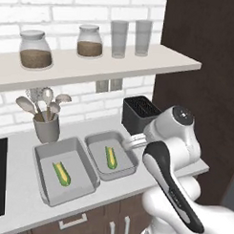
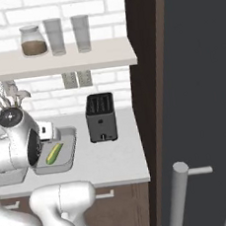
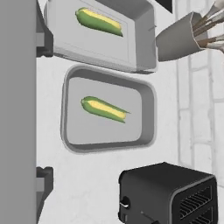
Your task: Place one corn and one chicken drumstick in each tupperware on the nearby counter, to pack two identical lunches.
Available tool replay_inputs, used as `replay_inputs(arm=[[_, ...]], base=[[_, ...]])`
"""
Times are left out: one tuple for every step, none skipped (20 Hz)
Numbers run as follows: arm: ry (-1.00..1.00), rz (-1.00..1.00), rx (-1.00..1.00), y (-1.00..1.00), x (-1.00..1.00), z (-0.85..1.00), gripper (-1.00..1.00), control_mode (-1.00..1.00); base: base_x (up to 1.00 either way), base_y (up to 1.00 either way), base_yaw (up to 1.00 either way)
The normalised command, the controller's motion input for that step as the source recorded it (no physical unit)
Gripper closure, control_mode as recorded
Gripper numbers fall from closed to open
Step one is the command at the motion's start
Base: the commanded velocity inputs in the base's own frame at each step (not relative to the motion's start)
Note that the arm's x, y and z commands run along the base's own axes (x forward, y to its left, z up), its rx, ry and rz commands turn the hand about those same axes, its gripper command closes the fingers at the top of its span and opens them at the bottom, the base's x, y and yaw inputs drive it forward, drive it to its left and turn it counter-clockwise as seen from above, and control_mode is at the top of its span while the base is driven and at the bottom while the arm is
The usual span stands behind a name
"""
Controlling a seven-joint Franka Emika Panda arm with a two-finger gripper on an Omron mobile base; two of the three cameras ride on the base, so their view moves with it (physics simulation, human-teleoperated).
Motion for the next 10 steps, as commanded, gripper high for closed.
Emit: replay_inputs(arm=[[0.02,0.00,0.00,-0.16,0.00,-0.16,-1.00,-1.00],[0.03,0.00,0.00,0.00,0.00,-0.22,-1.00,-1.00],[0.02,0.00,0.00,0.00,-0.09,-0.29,-1.00,-1.00],[0.00,0.00,0.00,0.00,-0.51,-0.39,-1.00,-1.00],[0.00,0.00,0.00,0.00,0.00,0.00,-1.00,1.00],[0.00,0.00,0.00,0.00,0.00,0.00,-1.00,1.00],[0.00,0.00,0.00,0.00,0.00,0.00,-1.00,1.00],[0.00,0.00,0.00,0.00,0.00,0.00,-1.00,1.00],[0.00,0.00,0.00,0.00,0.00,0.00,-1.00,1.00],[0.00,0.00,0.00,0.00,0.00,0.00,-1.00,1.00]], base=[[0.00,0.00,0.00],[0.00,0.00,0.00],[0.00,0.00,0.00],[0.00,0.00,0.00],[-0.87,0.00,0.00],[-1.00,-0.02,0.00],[-1.00,0.00,0.00],[-1.00,0.00,0.00],[-1.00,-0.01,0.00],[-1.00,-0.06,-0.01]])
